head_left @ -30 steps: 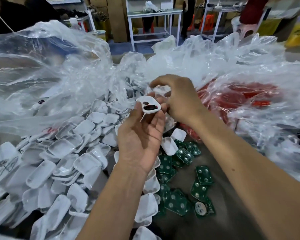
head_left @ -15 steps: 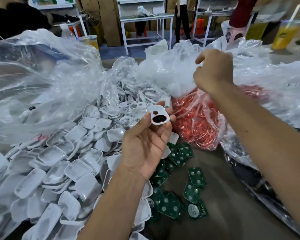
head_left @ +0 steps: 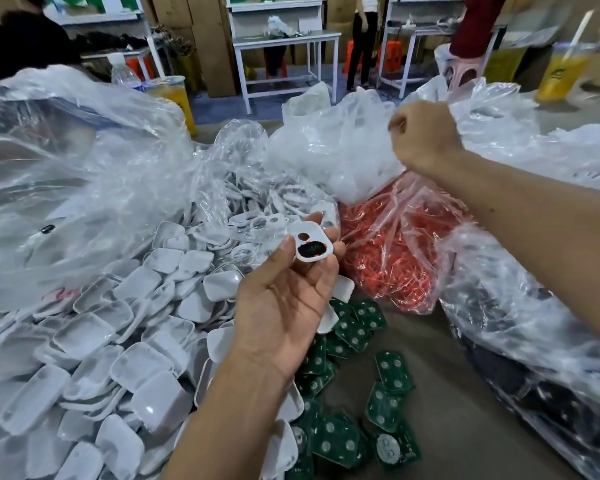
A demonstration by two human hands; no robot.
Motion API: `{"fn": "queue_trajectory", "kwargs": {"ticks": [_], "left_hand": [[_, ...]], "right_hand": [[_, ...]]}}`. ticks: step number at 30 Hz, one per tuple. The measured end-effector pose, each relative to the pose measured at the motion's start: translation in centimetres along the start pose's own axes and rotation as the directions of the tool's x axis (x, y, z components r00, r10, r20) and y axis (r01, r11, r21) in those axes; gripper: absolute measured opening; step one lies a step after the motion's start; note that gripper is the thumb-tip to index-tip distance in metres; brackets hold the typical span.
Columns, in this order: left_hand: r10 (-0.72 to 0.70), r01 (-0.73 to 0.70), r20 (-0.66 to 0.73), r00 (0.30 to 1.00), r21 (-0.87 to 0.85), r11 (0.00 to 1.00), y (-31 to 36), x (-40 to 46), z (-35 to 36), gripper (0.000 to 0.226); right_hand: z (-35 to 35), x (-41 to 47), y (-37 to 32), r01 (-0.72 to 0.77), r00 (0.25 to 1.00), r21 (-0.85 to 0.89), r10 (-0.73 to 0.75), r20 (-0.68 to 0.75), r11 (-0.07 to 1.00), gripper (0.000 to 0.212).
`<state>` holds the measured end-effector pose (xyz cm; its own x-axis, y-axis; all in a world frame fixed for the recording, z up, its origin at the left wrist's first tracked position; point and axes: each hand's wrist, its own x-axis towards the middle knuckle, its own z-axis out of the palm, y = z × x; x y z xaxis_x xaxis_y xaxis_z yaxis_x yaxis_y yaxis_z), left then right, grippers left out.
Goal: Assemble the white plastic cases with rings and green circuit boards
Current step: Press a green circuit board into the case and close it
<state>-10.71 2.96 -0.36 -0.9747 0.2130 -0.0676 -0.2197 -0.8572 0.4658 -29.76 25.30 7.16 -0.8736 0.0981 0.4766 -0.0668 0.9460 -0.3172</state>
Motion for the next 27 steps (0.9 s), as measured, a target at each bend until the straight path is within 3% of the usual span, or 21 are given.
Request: {"fn": "queue_trajectory", "kwargs": {"ticks": [2,4,6,10,12,15,18,22,27], "left_hand": [[-0.012,0.012,0.012,1.0,-0.007,1.0,-0.1,-0.1,0.0,0.041],[-0.046,0.046,0.029,0.999,-0.023,0.999,-0.7,-0.2,0.5,0.052],[-0.094,0.097,0.077,0.993,-0.039,0.995,-1.9,0.1,1.6,0.049],[-0.173,0.178,0.089,0.981,-0.05,0.983,-4.8,1.7,5.1,0.028],[-0.176,0.18,0.062,0.982,-0.078,0.981,-5.7,3.0,6.6,0.031],[-0.171,0.175,0.04,0.984,-0.135,0.975,-6.5,5.0,7.7,0.058],[-0.162,0.17,0.064,0.985,-0.156,0.973,-6.8,5.9,7.9,0.064],[-0.172,0.179,0.052,0.984,-0.193,0.965,-7.1,6.8,7.4,0.056],[-0.173,0.184,0.068,0.983,-0.203,0.962,-7.5,7.2,7.1,0.034]], "right_hand": [[-0.6,1.1,2.2,-0.115,0.979,-0.047,0.105,-0.176,0.992,0.024],[-1.3,2.6,4.9,-0.23,0.964,-0.155,0.203,-0.172,0.961,0.028],[-1.7,3.9,7.4,-0.236,0.972,-0.332,0.228,-0.064,0.913,0.032],[-1.6,4.3,9.8,-0.024,0.96,-0.573,0.178,0.215,0.819,0.035],[-0.9,4.4,10.7,0.033,0.933,-0.568,0.178,0.312,0.822,0.04],[0.4,4.9,11.6,0.021,0.91,-0.513,0.197,0.366,0.858,0.045],[1.6,5.7,12.1,0.043,0.898,-0.472,0.173,0.404,0.881,0.037],[2.6,5.9,12.2,-0.037,0.933,-0.414,0.18,0.312,0.91,0.023],[2.8,5.1,12.0,-0.159,0.962,-0.4,0.233,0.144,0.903,0.028]]}}
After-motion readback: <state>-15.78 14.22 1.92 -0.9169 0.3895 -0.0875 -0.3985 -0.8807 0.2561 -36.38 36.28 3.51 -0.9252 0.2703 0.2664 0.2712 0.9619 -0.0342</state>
